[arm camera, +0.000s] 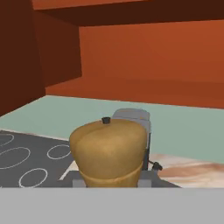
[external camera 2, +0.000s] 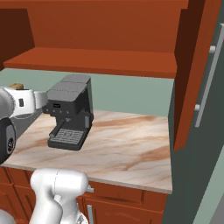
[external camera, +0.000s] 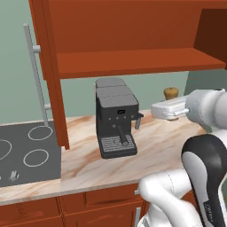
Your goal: Retrieve the shaker from the cabinet and place it next the steak on a plate on the dining table.
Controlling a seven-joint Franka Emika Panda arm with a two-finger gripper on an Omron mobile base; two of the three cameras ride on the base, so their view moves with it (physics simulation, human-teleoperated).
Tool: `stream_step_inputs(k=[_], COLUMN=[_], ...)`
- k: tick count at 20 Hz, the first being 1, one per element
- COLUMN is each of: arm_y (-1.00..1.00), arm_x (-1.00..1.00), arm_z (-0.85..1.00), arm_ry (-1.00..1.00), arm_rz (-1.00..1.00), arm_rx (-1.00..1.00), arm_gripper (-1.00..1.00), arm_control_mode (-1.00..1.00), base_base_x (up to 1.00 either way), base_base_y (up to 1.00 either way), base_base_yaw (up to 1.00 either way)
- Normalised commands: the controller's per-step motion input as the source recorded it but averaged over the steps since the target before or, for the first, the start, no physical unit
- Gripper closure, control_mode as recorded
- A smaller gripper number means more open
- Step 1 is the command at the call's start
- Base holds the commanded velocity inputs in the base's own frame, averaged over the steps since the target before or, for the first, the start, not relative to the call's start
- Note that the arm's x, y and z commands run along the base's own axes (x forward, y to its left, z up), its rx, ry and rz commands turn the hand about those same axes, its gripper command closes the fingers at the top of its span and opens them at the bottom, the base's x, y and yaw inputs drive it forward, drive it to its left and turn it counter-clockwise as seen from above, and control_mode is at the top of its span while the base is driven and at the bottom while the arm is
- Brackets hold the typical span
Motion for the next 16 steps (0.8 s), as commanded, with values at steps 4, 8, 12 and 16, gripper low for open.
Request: stream_step_inputs(k=[4, 8, 12, 16], arm_y=[-0.02, 0.00, 0.00, 0.00], arm_x=[-0.38, 0.00, 0.00, 0.00], arm_z=[-0.63, 0.00, 0.00, 0.00], arm_ry=[0.00, 0.00, 0.00, 0.00], arm_rz=[0.00, 0.00, 0.00, 0.00], arm_rx=[0.00, 0.00, 0.00, 0.00], arm_gripper=[1.00, 1.00, 1.00, 1.00], arm_control_mode=[1.00, 1.00, 1.00, 1.00], base_base_x=[-0.15, -0.60, -0.83, -1.00], base_base_y=[-0.02, -0.01, -0.03, 0.21], base_base_yaw=[0.00, 0.03, 0.04, 0.13])
